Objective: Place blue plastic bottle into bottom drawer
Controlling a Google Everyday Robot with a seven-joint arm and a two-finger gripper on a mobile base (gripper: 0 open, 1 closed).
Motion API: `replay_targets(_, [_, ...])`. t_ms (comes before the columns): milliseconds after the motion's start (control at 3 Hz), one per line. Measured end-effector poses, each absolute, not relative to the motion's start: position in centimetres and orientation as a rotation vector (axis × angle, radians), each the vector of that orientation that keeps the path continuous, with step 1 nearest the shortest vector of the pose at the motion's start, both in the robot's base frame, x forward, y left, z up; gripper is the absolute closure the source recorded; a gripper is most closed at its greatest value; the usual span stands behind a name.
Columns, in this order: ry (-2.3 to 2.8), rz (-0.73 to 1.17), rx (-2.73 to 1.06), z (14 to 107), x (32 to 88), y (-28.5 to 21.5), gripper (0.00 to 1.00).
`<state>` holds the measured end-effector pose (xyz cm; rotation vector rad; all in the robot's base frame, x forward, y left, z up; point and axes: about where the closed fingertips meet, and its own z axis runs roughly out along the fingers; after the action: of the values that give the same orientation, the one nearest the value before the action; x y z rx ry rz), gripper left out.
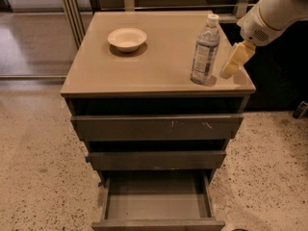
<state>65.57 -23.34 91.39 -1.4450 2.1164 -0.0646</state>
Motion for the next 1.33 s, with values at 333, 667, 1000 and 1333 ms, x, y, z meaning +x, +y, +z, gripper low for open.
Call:
replay_targets(333, [2.084, 0.038, -1.348, 91.8, 68.3, -22.9, 0.0])
replay_targets(667, [2.042, 0.213, -1.264, 92.6, 69.9, -20.8, 0.0])
replay_targets(1000, [2.017, 0.314, -1.246, 93.5, 69.8, -19.1, 0.0])
replay_targets(1333, [2.001, 0.414, -1.263, 93.1, 69.2, -16.7, 0.0])
